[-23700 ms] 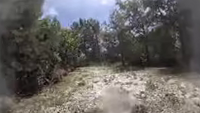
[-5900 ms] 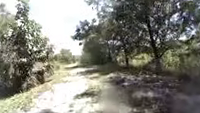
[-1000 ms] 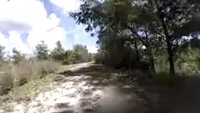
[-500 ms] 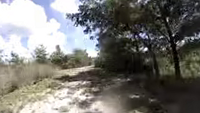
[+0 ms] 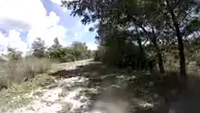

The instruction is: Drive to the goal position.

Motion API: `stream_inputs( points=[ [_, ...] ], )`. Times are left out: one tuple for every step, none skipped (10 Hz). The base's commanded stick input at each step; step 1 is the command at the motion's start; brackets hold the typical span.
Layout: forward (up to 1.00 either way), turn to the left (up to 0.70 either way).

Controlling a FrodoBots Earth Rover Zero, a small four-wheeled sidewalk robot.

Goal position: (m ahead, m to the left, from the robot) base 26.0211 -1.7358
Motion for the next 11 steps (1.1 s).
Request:
stream_inputs(
  points=[
    [0.7,0.0],
    [0.7,0.0],
    [0.7,0.0],
    [0.7,0.0],
    [0.7,0.0],
    [0.7,0.0],
    [0.7,0.0],
    [0.7,0.0],
    [0.7,0.0],
    [0.7,0.0],
    [0.7,0.0]
  ],
)
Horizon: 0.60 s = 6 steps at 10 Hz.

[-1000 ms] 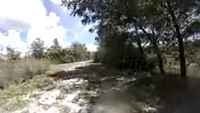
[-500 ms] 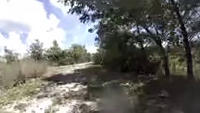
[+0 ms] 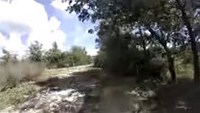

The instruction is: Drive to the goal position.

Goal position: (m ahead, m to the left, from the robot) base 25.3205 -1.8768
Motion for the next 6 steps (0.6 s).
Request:
stream_inputs(
  points=[
    [0.7,0.0],
    [0.7,0.0],
    [0.7,0.0],
    [0.7,0.0],
    [0.7,0.0],
    [0.7,0.0]
  ],
)
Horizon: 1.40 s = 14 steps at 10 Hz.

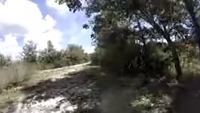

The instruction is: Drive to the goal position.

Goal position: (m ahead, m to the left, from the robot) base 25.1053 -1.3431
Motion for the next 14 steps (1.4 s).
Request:
stream_inputs(
  points=[
    [0.7,0.0],
    [0.7,0.0],
    [0.7,0.0],
    [0.7,0.0],
    [0.7,0.0],
    [0.7,0.0],
    [0.7,0.0],
    [0.7,0.0],
    [0.7,0.0],
    [0.7,0.0],
    [0.7,0.0],
    [0.7,0.0],
    [0.7,0.0],
    [0.7,0.0]
  ],
)
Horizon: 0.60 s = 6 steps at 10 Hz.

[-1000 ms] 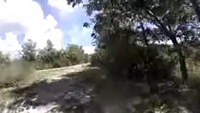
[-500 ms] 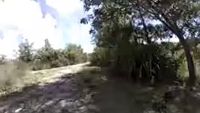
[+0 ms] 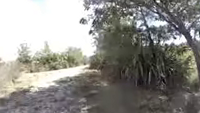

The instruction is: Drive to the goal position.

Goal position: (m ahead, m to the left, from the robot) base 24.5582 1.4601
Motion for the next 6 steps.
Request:
stream_inputs(
  points=[
    [0.7,0.0],
    [0.7,0.0],
    [0.7,0.0],
    [0.7,0.0],
    [0.7,0.0],
    [0.7,0.0]
  ],
)
